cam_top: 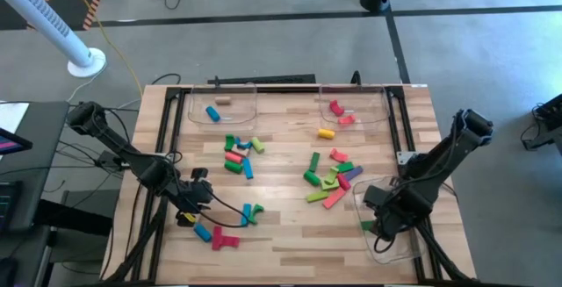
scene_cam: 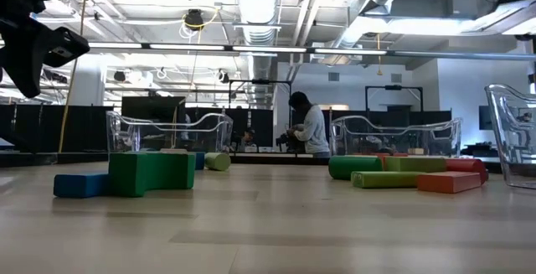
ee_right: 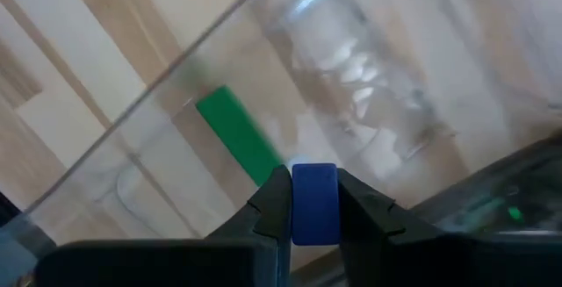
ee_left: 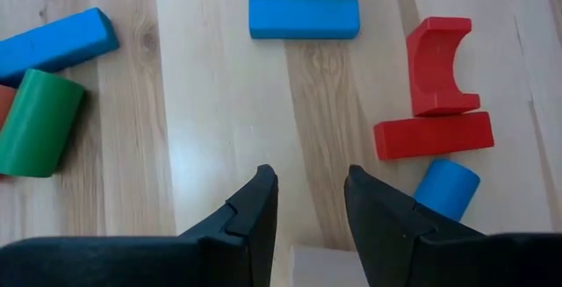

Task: Sort blocks by size
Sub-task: Put the blue rectangular block into the bottom transparent bin

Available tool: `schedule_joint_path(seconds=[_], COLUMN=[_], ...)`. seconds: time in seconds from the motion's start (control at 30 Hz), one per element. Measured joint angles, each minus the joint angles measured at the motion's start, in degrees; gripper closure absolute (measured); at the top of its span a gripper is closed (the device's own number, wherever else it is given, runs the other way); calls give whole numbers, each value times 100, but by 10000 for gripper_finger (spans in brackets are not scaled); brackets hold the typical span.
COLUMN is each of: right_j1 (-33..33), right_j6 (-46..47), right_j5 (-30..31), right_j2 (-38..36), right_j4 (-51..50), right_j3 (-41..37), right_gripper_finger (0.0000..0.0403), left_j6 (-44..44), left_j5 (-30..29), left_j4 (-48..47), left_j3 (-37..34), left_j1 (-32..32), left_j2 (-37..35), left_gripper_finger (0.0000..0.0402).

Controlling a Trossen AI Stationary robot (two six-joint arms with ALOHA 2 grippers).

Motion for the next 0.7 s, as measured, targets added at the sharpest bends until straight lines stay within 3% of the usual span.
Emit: schedule_joint_path(seconds=[0.17,0.4,0.7], right_j1=[-52,-116,-245], right_j6=[45,46,26], right_j5=[-515,-571,-571], right_j2=[2,-2,0], right_j4=[629,904,725], right_j3=[-506,-865,-869], right_gripper_finger=[310,306,240], left_j6=[-39,-70,-83], left_j5=[0,0,0], left_j4=[0,2,2], left_j3=[2,2,2], left_j1=[0,0,2], left_j2=[0,0,0], left_gripper_finger=[275,275,276])
